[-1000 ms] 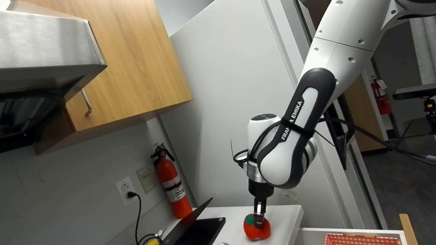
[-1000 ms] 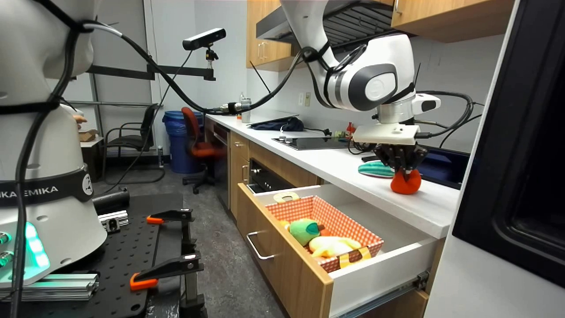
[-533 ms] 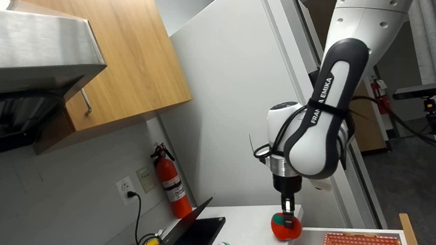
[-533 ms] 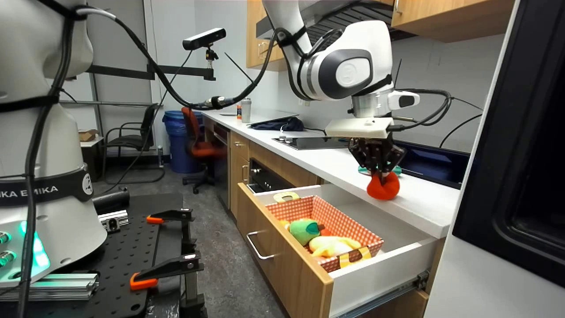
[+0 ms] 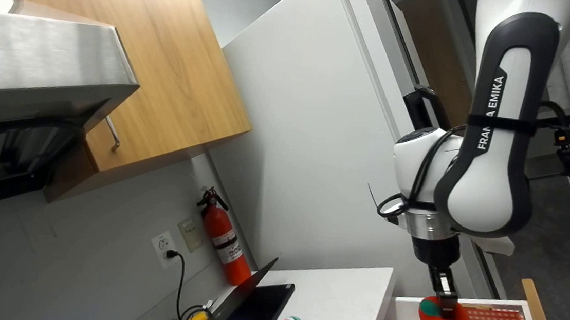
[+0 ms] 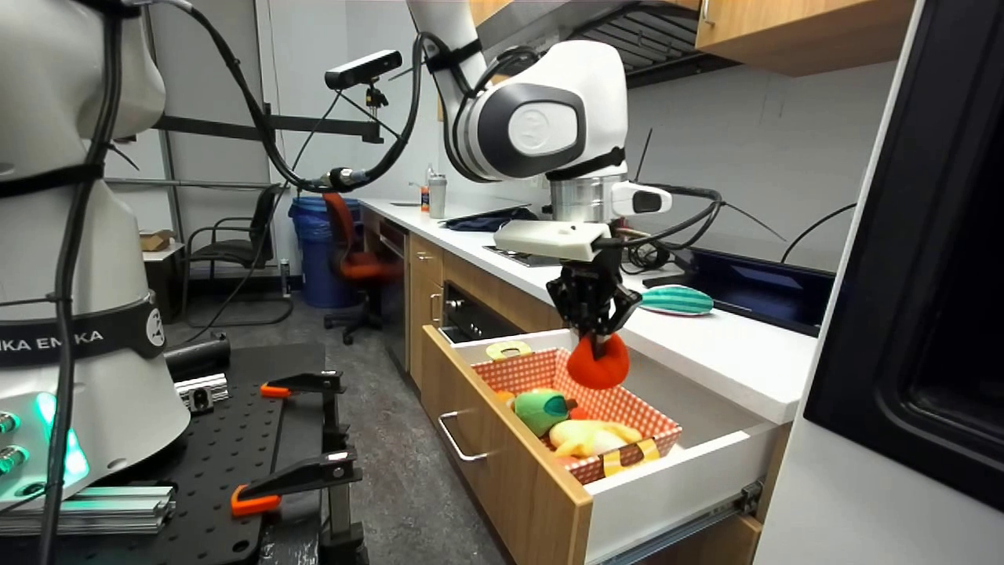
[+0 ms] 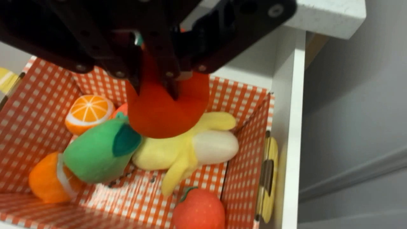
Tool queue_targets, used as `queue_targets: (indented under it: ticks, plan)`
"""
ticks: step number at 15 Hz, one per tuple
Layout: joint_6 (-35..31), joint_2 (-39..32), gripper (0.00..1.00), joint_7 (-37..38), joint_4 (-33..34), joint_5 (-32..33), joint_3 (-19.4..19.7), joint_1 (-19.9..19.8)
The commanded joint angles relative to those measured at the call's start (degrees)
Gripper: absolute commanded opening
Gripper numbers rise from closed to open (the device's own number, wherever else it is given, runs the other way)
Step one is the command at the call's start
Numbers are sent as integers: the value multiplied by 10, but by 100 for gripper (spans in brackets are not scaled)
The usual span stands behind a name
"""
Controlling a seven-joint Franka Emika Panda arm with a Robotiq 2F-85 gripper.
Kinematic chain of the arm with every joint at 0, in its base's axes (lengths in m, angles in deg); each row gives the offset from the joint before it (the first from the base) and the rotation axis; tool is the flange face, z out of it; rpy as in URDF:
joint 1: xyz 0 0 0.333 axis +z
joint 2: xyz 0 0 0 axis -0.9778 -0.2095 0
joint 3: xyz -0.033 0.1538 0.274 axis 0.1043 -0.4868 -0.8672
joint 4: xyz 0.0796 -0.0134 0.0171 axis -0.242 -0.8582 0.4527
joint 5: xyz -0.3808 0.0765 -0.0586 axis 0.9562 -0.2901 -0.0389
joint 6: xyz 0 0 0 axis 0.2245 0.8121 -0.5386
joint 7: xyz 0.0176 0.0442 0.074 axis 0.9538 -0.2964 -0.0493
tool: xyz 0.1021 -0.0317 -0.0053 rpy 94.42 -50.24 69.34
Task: Open the drawer, pick up the orange plush toy, put it in the box that is in the drawer and close the drawer
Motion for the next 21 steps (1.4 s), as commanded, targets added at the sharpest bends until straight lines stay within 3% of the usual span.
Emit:
queue_targets:
  ticks: [1,2,3,4,12,21]
  plan:
    - [-12,56,4,15,-81,2,21,21]
    - [-9,62,4,15,-92,1,22,23]
    - [-6,67,41,15,-102,2,25,24]
    - [-6,70,42,16,-110,3,28,26]
    - [2,90,99,31,-137,23,55,42]
    - [27,135,100,40,-162,2,51,52]
